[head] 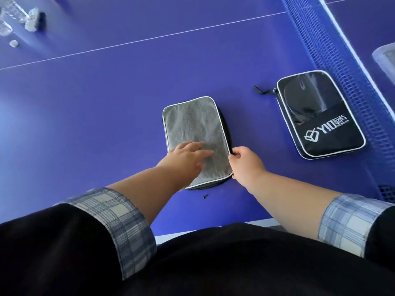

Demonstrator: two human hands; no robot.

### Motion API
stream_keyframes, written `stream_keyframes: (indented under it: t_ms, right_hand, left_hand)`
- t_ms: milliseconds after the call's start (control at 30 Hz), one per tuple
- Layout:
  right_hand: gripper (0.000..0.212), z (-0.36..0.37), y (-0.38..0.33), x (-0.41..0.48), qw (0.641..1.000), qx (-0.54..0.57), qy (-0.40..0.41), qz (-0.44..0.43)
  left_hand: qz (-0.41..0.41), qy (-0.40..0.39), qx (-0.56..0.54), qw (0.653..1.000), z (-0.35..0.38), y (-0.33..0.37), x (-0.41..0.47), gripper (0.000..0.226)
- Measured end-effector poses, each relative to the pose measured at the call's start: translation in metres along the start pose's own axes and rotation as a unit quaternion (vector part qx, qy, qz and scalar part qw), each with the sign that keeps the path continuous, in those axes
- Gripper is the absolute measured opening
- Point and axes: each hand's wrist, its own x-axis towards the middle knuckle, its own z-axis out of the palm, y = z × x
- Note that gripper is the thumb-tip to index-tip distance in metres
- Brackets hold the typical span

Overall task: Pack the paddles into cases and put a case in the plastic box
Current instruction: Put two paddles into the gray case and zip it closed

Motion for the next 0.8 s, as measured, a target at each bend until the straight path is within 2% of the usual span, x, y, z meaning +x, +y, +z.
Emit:
stream_keyframes:
  t_ms: [100,200,300,367,467,533,600,633,700,767,800]
  right_hand:
    - [0.028,-0.001,0.0,-0.005,1.0,0.013,-0.001,0.008]
    - [0.034,-0.003,0.007,-0.016,0.998,0.043,-0.018,0.029]
    - [0.039,0.003,0.02,-0.035,0.994,0.054,0.065,0.072]
    - [0.039,0.015,0.022,-0.052,0.979,0.115,0.108,0.129]
    - [0.025,0.046,0.013,-0.082,0.954,0.216,0.021,0.209]
    - [0.02,0.069,0.002,-0.096,0.954,0.194,-0.064,0.221]
    - [0.032,0.093,-0.007,-0.103,0.966,0.135,-0.11,0.19]
    - [0.042,0.105,-0.01,-0.104,0.97,0.12,-0.11,0.178]
    - [0.057,0.125,-0.017,-0.104,0.964,0.165,-0.096,0.184]
    - [0.048,0.14,-0.022,-0.1,0.929,0.284,-0.082,0.221]
    - [0.039,0.146,-0.027,-0.097,0.897,0.355,-0.075,0.254]
  left_hand:
    - [0.033,-0.083,0.095,0.991,0.002,0.005,0.006,0.053]
    - [0.027,-0.092,0.097,0.991,0.002,0.003,0.008,0.055]
    - [0.043,-0.094,0.106,0.989,0.005,-0.001,0.01,0.055]
    - [0.056,-0.095,0.114,0.987,0.003,-0.006,0.011,0.056]
    - [0.073,-0.095,0.126,0.985,-0.004,-0.012,0.014,0.056]
    - [0.089,-0.092,0.126,0.984,-0.01,-0.018,0.017,0.056]
    - [0.107,-0.07,0.126,0.984,-0.013,-0.024,0.017,0.055]
    - [0.112,-0.059,0.124,0.984,-0.014,-0.026,0.017,0.055]
    - [0.114,-0.045,0.117,0.986,-0.014,-0.028,0.017,0.054]
    - [0.116,-0.039,0.118,0.986,-0.013,-0.028,0.017,0.054]
    - [0.117,-0.037,0.116,0.986,-0.013,-0.028,0.017,0.054]
